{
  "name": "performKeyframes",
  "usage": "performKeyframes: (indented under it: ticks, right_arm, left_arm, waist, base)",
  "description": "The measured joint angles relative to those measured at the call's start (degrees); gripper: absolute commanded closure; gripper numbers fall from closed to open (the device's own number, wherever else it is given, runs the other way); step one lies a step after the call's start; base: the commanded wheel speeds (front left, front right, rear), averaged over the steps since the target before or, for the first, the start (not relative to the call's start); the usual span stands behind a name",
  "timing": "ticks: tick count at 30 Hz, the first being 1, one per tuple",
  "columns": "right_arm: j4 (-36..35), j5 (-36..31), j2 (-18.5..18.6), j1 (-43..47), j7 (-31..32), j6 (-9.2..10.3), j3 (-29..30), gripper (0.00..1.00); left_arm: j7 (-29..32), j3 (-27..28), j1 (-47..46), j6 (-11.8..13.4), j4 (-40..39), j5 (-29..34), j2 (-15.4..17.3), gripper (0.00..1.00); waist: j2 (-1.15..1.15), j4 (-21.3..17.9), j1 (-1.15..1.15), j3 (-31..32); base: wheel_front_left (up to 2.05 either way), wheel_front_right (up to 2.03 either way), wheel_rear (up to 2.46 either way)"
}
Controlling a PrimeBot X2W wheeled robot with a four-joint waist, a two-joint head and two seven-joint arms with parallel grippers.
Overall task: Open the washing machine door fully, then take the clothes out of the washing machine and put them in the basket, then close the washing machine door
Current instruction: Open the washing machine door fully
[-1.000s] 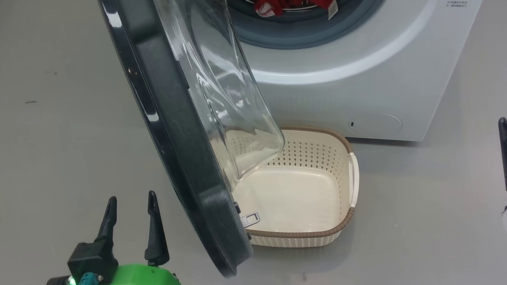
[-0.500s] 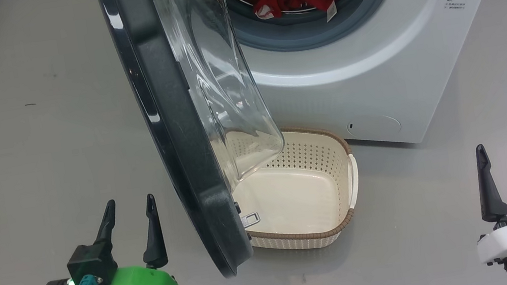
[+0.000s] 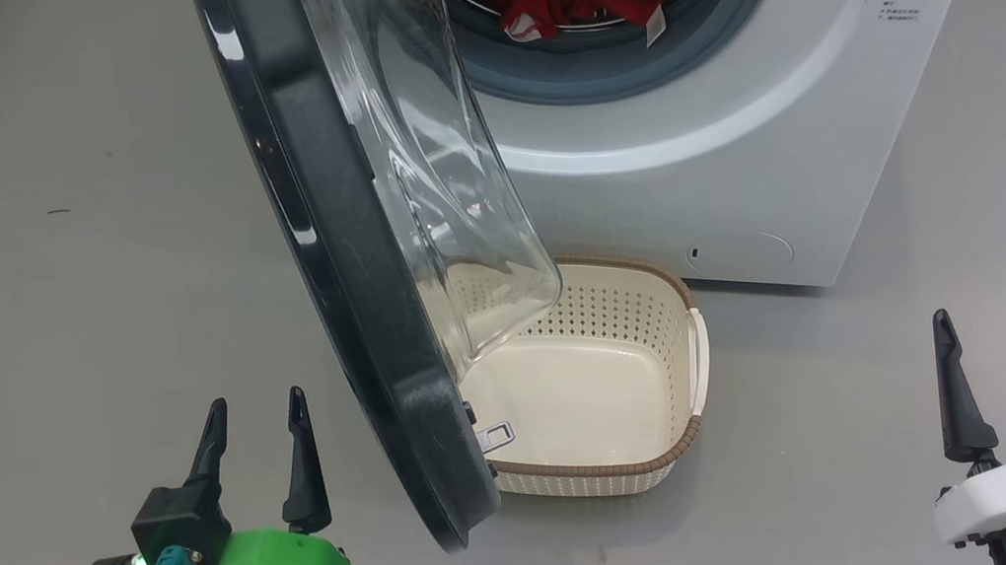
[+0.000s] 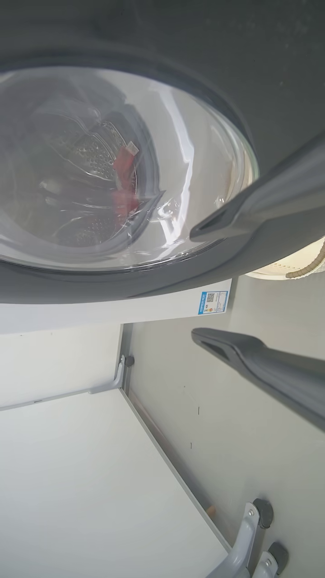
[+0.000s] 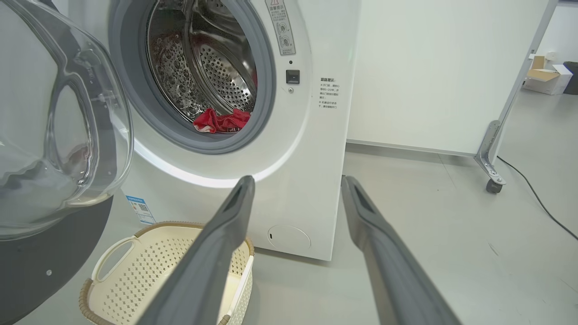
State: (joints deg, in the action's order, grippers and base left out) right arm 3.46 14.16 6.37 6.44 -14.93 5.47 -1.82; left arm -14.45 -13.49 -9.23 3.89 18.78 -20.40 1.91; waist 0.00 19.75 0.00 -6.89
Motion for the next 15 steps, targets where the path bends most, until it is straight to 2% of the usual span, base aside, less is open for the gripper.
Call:
performKeyframes:
  ticks: [5, 6, 7, 15]
  right_arm:
    - [0.0, -0.6, -0.8, 0.1, 0.0, -0.48, 0.5, 0.00]
    - [0.0, -0.7, -0.9, 0.1, 0.0, -0.85, 0.7, 0.00]
    - [0.0, -0.7, -0.9, 0.1, 0.0, -0.88, 0.8, 0.00]
    - [-0.1, -1.7, -1.6, 0.2, 0.0, -1.88, 1.6, 0.00]
  left_arm:
    - [0.0, 0.0, 0.0, 0.0, 0.1, 0.0, 0.0, 0.00]
    - [0.0, 0.0, 0.0, 0.0, 0.1, 0.0, 0.0, 0.46]
    - [0.0, 0.0, 0.0, 0.0, 0.2, 0.0, 0.0, 1.00]
    - [0.0, 0.1, 0.1, -0.2, 0.2, 0.0, 0.0, 1.00]
  waist:
    - [0.00, 0.0, 0.00, 0.1]
    - [0.00, 0.0, 0.00, 0.2]
    - [0.00, 0.0, 0.00, 0.2]
    - [0.00, 0.1, 0.00, 0.4]
  base:
    - [0.00, 0.00, 0.00]
    - [0.00, 0.00, 0.00]
    - [0.00, 0.00, 0.00]
    - [0.00, 0.00, 0.00]
